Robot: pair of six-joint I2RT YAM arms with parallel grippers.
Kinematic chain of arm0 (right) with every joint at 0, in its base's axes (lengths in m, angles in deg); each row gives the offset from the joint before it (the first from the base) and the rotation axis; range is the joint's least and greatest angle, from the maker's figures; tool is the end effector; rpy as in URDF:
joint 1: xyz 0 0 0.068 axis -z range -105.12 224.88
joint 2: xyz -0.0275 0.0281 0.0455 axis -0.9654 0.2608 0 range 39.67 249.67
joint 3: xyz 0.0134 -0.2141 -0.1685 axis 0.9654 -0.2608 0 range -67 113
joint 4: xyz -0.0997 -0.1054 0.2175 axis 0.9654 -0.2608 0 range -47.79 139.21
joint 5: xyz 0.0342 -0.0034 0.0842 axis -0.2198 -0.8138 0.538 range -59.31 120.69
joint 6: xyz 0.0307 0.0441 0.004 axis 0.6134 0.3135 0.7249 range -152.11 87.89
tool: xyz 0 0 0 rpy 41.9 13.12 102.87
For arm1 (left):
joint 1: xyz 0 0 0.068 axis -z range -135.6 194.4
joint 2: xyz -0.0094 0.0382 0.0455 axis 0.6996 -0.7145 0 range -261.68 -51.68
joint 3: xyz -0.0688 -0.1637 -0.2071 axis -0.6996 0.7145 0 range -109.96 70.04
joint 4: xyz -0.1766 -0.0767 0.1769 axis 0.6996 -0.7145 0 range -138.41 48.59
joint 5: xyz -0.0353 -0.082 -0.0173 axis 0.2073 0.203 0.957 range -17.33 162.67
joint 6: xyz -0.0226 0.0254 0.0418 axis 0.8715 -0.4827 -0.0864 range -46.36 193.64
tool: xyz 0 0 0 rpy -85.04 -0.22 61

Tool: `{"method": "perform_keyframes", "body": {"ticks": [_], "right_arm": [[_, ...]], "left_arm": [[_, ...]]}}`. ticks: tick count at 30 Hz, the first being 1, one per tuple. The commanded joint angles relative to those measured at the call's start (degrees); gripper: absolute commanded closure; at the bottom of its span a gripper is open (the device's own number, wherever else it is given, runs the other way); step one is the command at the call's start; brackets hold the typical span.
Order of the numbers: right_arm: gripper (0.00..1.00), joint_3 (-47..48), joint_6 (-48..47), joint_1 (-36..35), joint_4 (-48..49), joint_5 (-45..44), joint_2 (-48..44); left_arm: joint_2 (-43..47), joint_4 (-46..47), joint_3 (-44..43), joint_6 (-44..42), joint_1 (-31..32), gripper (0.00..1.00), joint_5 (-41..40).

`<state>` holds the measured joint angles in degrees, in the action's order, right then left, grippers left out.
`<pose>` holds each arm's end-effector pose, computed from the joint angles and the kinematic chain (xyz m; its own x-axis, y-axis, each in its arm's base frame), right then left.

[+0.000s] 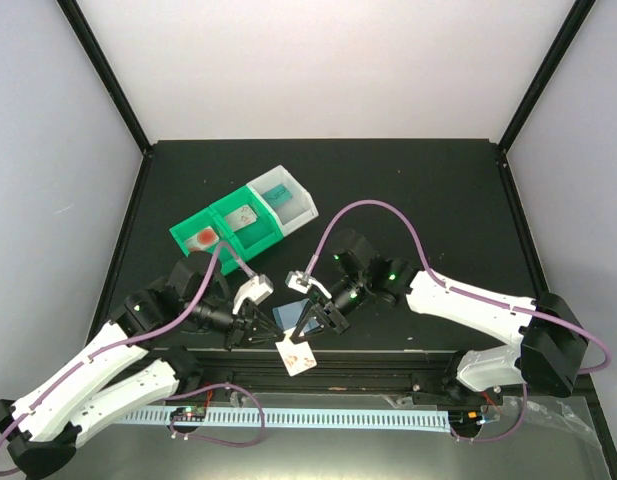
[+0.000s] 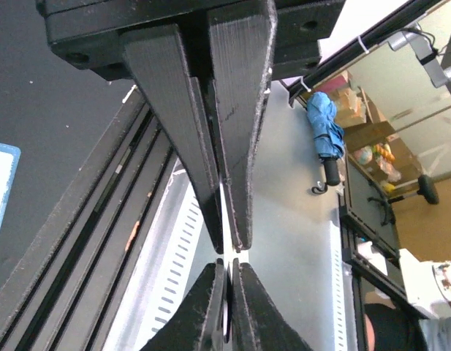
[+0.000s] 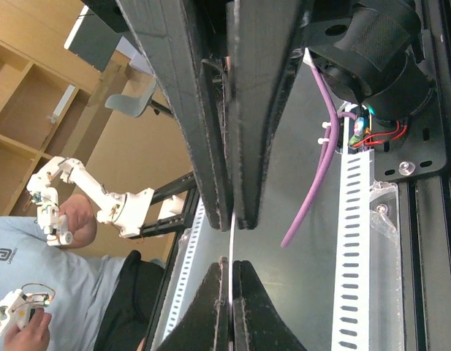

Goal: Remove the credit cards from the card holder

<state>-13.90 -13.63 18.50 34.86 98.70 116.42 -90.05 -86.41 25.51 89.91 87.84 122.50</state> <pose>0.1258 0.2487 0.2734 -0.5504 -0.6134 -0.5664 -0.5714 -0.2179 0.7912 0.0726 -0.1063 0.3025 -0.6824 0.3974 -0.6135 0.7131 0.1775 -0.6782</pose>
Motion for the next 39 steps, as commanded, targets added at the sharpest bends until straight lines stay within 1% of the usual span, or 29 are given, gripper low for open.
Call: {"method": "perform_keyframes", "body": {"ticks": [1, 4, 6, 9, 11, 15, 16, 17, 19, 23, 25, 26, 30, 36, 39], "right_arm": [[0.99, 0.0, 0.8, 0.0, 3.0, 1.0, -2.1], [0.98, 0.0, 0.7, 0.0, 2.4, 0.5, -2.0], [0.90, 0.0, 0.8, 0.1, 1.9, -0.8, -2.3], [0.69, 0.5, 1.9, 0.2, 0.4, -8.7, -4.0], [0.58, 0.6, 3.6, 0.3, 0.4, -13.6, -6.1], [0.25, 1.0, 6.6, 0.4, -0.3, -24.1, -9.7], [0.21, 1.0, 7.0, 0.4, -0.6, -26.3, -10.4], [0.18, 1.0, 7.5, 0.4, -1.0, -28.3, -11.1], [0.16, 0.9, 8.4, 0.5, -2.1, -31.7, -12.2], [0.14, 0.8, 10.0, 0.6, -4.0, -36.0, -14.9], [0.06, -0.2, 10.8, 0.6, -3.0, -37.5, -17.1], [0.04, -0.9, 11.2, 0.6, -2.5, -38.5, -18.3], [0.02, -3.9, 12.9, 0.6, -1.5, -45.2, -23.3], [0.00, -7.8, 13.5, 0.6, -2.7, -50.7, -29.6], [0.00, -8.9, 13.6, 0.6, -4.1, -53.8, -32.1]], "left_arm": [[-1.0, -0.9, 0.0, -0.3, -0.2, 0.98, 1.6], [-0.4, -0.7, -0.1, 0.1, -0.2, 0.98, 0.8], [0.5, -0.7, -0.7, 0.7, -0.2, 0.98, -1.0], [2.1, -0.8, -1.2, 2.1, -0.2, 0.98, -5.9], [3.3, -0.9, -0.7, 4.0, -0.2, 0.99, -10.7], [4.9, 0.8, 1.0, 8.2, -0.3, 0.98, -17.7], [4.9, 1.4, 1.0, 9.2, -0.3, 0.99, -19.3], [4.9, 2.0, 0.9, 10.4, -0.3, 0.98, -20.7], [4.4, 2.8, 0.2, 13.2, -0.2, 0.99, -25.0], [1.3, 1.4, -2.2, 17.8, -0.3, 0.98, -37.6], [0.2, 1.4, -2.8, 19.3, -0.4, 0.99, -43.7], [0.1, 1.8, -2.7, 20.3, -0.4, 0.98, -46.2], [1.2, 6.1, -1.3, 24.9, -0.9, 0.98, -55.5], [4.8, 12.5, 2.2, 31.4, -2.3, 0.99, -71.8], [4.6, 16.0, 3.1, 33.0, -4.6, 0.98, -75.2]]}}
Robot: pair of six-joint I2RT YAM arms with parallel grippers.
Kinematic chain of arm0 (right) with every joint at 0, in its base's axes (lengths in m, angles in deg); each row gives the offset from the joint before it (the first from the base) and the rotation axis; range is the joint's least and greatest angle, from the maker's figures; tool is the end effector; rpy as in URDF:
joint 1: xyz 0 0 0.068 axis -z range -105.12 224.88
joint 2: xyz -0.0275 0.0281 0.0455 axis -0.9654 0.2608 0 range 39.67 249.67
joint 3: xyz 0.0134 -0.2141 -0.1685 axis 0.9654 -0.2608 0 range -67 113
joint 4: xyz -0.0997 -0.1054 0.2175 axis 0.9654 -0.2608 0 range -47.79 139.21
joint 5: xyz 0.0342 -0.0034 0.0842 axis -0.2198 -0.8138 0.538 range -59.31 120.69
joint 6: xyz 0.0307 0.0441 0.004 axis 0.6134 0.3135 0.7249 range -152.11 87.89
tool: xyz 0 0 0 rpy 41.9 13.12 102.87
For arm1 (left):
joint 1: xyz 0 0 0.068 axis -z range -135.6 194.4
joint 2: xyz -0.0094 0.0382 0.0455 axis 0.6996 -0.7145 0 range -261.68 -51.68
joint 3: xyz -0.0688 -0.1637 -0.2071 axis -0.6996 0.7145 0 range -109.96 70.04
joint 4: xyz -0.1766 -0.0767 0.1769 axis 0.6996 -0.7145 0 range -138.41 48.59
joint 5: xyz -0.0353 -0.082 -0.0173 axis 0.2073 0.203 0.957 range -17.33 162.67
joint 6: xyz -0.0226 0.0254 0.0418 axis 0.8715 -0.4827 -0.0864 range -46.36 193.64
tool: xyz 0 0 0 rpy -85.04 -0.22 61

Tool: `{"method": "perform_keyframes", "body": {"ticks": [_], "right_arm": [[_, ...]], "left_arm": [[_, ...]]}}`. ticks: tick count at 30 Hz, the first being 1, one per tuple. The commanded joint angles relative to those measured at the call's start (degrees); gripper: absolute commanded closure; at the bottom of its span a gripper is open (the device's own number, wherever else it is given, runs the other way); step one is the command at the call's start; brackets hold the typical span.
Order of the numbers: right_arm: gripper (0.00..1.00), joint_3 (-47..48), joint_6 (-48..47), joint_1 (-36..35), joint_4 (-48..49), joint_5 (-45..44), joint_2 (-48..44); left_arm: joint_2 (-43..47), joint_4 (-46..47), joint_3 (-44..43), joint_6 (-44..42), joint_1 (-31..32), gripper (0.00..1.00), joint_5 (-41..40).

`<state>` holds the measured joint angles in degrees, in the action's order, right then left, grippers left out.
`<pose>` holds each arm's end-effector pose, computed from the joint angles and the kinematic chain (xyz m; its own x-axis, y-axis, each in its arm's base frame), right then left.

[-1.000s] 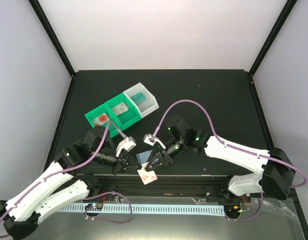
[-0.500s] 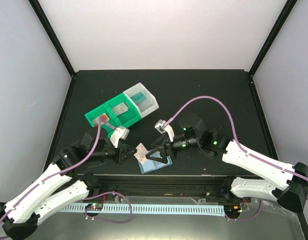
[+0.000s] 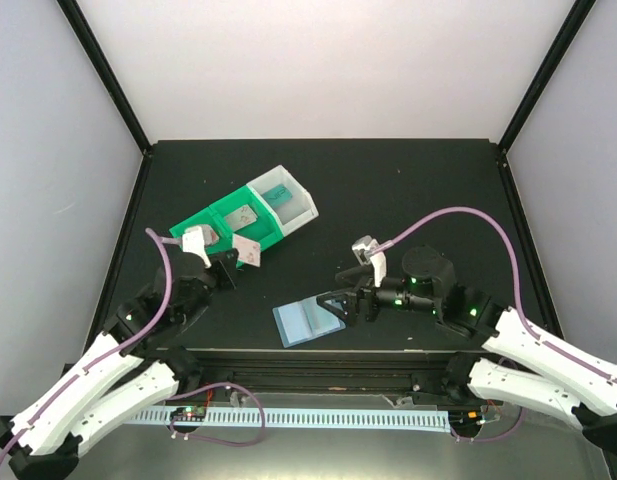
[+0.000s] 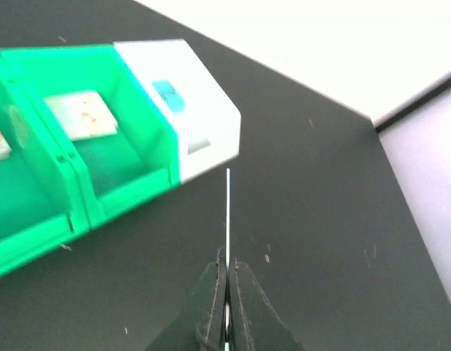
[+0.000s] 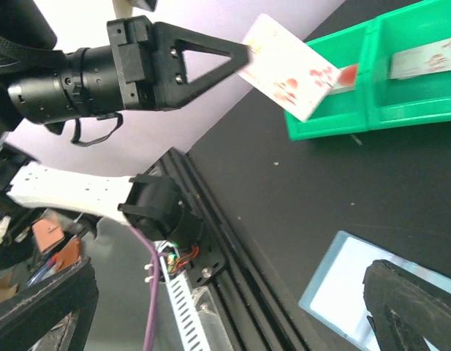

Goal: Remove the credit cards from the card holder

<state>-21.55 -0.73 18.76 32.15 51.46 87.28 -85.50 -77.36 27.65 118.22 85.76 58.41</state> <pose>0.0957 0.1651 0.3239 -0.6581 -0.1067 -0.7454 -0.7265 0.3500 0.5913 0.1036 -0.0797 0.3064 -0.5801 -0.3956 -0.7120 0.0970 0.8343 -0.5426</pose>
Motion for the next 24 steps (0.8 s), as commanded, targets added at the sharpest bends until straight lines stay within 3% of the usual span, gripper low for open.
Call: {"method": "perform_keyframes", "body": {"ticks": [1, 8, 15, 24], "right_arm": [[0.00, -1.5, 0.9, 0.3, -1.7, -7.6, -3.7], [0.00, -2.0, 1.2, 0.3, -1.7, -8.2, -5.8], [0.00, -3.2, 1.7, 0.3, -1.8, -9.1, -6.5], [0.00, -2.0, 0.5, 0.3, -3.0, -9.6, -6.4]], "left_arm": [[-0.8, 8.1, 0.9, 5.0, -3.7, 0.98, -11.1], [-12.0, 15.9, -1.6, 4.9, -17.2, 0.98, -1.2], [-22.8, 27.9, -2.1, 6.3, -20.1, 0.98, -4.2], [-37.9, 29.9, -7.6, 8.2, -21.8, 0.98, -8.5]]}}
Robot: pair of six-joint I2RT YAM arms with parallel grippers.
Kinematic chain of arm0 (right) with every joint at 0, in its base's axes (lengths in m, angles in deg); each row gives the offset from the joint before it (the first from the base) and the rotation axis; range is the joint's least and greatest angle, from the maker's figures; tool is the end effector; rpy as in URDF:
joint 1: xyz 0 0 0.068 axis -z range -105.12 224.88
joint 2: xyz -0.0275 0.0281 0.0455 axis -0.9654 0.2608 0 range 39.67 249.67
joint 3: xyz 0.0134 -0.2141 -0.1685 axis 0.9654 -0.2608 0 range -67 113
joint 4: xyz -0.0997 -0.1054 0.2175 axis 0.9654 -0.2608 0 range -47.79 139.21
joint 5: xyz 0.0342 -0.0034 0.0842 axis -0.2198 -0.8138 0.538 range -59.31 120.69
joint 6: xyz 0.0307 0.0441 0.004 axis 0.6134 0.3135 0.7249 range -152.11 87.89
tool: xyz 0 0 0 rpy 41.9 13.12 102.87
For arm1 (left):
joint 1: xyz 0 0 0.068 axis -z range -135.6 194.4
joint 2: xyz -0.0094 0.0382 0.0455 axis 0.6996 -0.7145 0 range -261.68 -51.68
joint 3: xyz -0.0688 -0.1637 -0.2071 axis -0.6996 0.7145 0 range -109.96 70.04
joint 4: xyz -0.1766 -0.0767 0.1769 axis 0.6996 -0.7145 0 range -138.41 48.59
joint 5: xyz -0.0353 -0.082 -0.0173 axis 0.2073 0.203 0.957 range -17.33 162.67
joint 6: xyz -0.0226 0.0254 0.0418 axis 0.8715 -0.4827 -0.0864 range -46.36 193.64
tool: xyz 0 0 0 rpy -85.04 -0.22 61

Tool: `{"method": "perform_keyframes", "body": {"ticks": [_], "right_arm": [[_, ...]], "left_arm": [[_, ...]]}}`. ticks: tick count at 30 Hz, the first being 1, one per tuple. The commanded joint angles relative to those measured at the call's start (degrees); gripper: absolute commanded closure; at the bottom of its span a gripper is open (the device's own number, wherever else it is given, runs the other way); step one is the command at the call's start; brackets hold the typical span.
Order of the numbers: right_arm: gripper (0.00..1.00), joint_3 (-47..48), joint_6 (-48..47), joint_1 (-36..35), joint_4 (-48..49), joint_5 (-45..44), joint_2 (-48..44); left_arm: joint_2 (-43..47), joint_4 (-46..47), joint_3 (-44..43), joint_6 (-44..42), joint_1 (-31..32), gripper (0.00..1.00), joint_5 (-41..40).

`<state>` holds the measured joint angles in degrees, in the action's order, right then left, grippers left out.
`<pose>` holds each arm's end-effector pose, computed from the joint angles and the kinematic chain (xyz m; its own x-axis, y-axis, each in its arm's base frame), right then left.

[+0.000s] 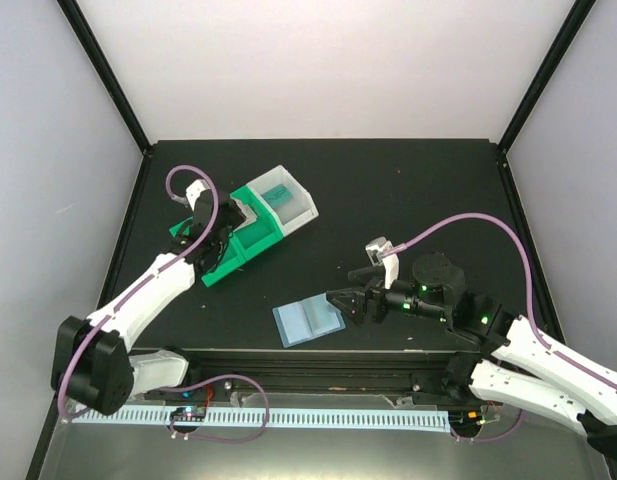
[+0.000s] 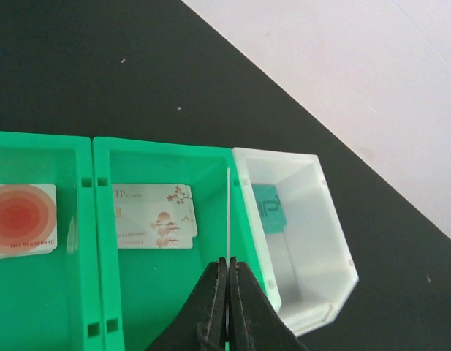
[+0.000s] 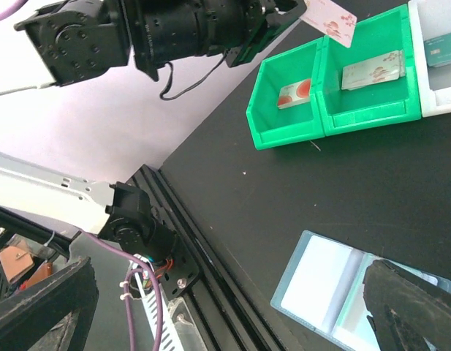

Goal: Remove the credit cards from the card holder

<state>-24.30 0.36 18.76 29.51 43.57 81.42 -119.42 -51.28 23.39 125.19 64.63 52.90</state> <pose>0.0882 0.1455 0.3184 -0.6488 -0.0275 -0.7604 -0.6859 0.4539 0.5688 0.2504 -0.0796 0.2703 -0.3418 -0.6595 -0.6695 -0.3448 0.7508 -0.5634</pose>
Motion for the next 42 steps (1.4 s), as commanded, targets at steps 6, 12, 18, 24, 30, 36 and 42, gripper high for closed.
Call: {"method": "perform_keyframes", "body": {"ticks": [6, 12, 18, 24, 30, 36, 42], "right_arm": [[0.00, 0.9, -0.3, 0.3, -0.6, -0.3, 0.2], [0.00, 0.1, 1.3, 0.3, 0.0, 1.8, -0.1], [0.00, 0.5, 0.5, 0.3, -0.7, 1.9, -0.3], [0.00, 0.4, 0.5, 0.3, -0.2, 1.4, -0.9], [0.00, 0.4, 0.7, 0.3, 0.3, 1.3, -0.6], [0.00, -0.4, 1.5, 0.4, 0.6, 1.6, -0.5], [0.00, -0.9, 1.6, 0.3, 0.2, 0.9, -1.6]], "left_arm": [[-10.9, 6.5, -4.3, 5.6, -1.0, 0.98, -7.2], [-17.5, 7.9, -6.8, 4.0, -1.2, 0.98, -7.2], [-21.8, 7.1, -9.5, 2.7, -1.6, 0.98, -9.8], [-24.4, 8.5, -9.8, 2.2, -2.5, 0.98, -9.3], [-26.6, 9.8, -9.9, 1.0, -2.6, 0.98, -8.5], [-28.6, 12.0, -9.3, 1.8, -2.7, 0.98, -6.9], [-29.7, 13.3, -9.5, 0.7, -2.7, 0.98, -9.0]]}}
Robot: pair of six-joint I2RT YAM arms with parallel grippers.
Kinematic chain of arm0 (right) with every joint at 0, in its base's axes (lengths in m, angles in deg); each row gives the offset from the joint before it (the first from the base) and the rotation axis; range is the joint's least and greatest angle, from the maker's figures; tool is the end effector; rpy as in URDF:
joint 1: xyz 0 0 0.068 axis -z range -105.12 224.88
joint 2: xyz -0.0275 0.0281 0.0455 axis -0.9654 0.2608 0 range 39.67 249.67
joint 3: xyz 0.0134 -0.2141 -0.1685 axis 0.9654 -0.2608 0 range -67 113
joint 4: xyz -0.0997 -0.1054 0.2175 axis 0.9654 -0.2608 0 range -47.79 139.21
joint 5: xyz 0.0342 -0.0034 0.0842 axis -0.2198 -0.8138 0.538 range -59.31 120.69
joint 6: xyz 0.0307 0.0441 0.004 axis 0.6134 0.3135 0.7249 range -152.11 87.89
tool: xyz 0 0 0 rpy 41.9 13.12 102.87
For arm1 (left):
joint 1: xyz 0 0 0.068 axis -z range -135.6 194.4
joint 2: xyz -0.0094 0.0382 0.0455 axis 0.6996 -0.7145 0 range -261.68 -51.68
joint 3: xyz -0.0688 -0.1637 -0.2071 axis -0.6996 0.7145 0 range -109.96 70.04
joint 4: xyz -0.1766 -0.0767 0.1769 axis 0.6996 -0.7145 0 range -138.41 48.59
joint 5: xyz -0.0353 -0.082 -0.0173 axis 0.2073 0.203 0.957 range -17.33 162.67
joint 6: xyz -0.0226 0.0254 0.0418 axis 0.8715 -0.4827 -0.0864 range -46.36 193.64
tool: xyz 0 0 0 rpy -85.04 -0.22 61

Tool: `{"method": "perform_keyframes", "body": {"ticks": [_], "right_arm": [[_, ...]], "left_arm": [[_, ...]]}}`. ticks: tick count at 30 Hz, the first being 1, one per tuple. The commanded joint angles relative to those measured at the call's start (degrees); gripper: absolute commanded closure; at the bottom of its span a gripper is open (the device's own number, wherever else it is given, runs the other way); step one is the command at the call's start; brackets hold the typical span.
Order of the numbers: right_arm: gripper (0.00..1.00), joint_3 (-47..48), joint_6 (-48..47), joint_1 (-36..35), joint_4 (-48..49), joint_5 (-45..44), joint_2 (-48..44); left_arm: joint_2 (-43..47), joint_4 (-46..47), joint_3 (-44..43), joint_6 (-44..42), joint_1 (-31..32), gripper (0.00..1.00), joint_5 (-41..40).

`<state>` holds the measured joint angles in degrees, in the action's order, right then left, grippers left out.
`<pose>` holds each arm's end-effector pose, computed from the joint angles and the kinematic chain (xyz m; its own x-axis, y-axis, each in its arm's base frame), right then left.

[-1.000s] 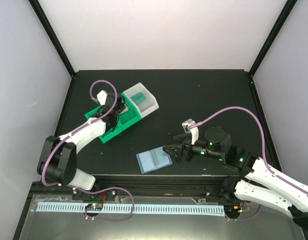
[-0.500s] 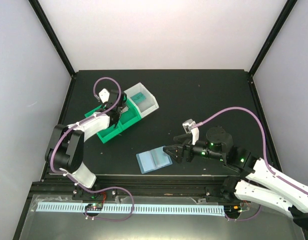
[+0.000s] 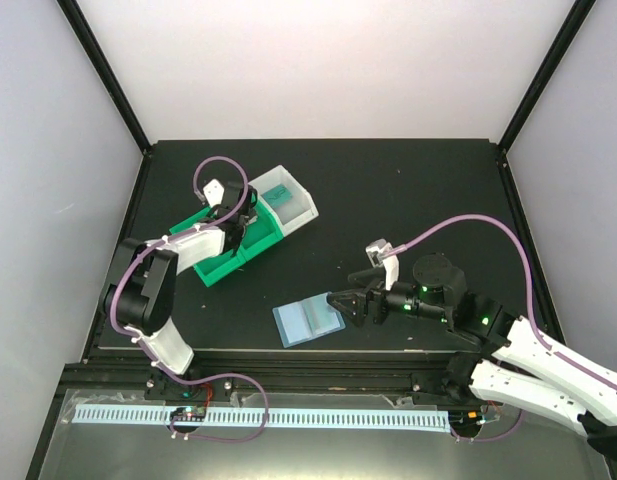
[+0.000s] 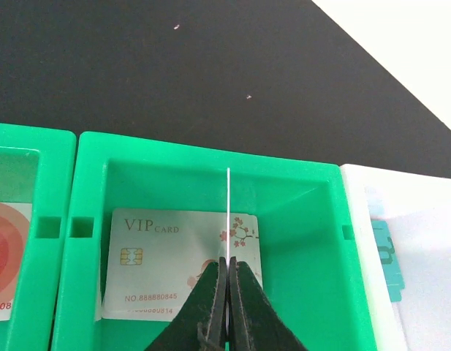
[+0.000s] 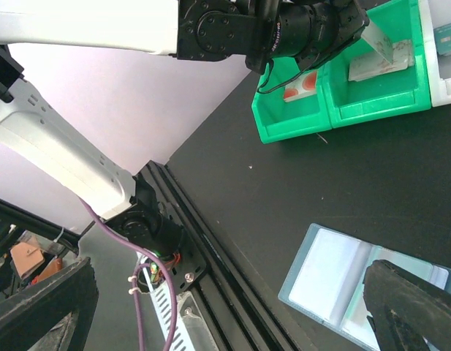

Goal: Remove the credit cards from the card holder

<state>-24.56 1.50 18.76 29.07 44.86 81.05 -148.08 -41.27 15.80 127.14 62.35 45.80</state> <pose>0.0866 0.1446 0.3171 -0.6687 -0.0332 -0.7428 -0.6769 0.4404 0.5897 0.3378 -0.0927 0.1851 -0.3429 -0.6426 -0.6851 -0.5383 0.7322 -0.4173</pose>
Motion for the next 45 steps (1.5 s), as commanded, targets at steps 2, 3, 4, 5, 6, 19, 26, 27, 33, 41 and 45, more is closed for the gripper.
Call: {"method": "perform_keyframes", "body": {"ticks": [2, 3, 4, 5, 6, 19, 26, 27, 33, 41, 45], "right_arm": [[0.00, -0.8, 0.1, 0.3, 0.0, -0.8, -1.5], [0.00, -0.8, 0.0, 0.3, -0.2, -1.0, -1.6], [0.00, -1.0, 0.0, 0.3, -0.4, -1.2, -1.7], [0.00, -1.0, 0.0, 0.3, -0.6, -1.2, -1.7], [0.00, -1.1, 0.0, 0.3, -0.7, -1.1, -1.8], [0.00, -1.6, -0.2, 0.4, -1.2, -0.9, -2.8], [0.00, -1.8, -0.6, 0.3, -2.1, -1.5, -4.3], [0.00, -1.8, -0.6, 0.3, -2.2, -1.5, -4.5], [0.00, -2.0, -0.6, 0.3, -2.3, -1.1, -4.7], [0.00, -1.5, -1.1, 0.3, -3.4, -1.7, -5.7], [0.00, -2.0, -1.2, 0.3, -3.4, -2.1, -6.4]], "left_arm": [[-1.4, 4.1, -1.9, -2.0, -0.4, 0.98, -2.0], [-1.8, 4.1, -2.0, -2.2, -0.4, 0.98, -2.2], [-2.0, 4.1, -2.2, -2.3, -0.4, 0.99, -2.5], [-2.2, 4.3, -2.2, -2.5, -0.4, 0.98, -2.6], [-2.3, 4.4, -2.2, -2.6, -0.4, 0.98, -2.7], [-4.3, 0.5, -5.1, -2.8, -0.4, 0.93, -2.8], [-4.6, -1.4, -5.5, -0.7, -0.4, 0.87, -2.6], [-4.6, -1.6, -5.6, -0.7, -0.4, 0.87, -2.6], [-4.0, -3.8, -6.7, -0.6, -0.4, 0.81, -3.2], [-4.6, -5.2, -6.8, 0.4, -0.4, 0.75, -3.7], [-4.4, -6.3, -7.1, 0.2, -0.3, 0.68, -4.3]]}}
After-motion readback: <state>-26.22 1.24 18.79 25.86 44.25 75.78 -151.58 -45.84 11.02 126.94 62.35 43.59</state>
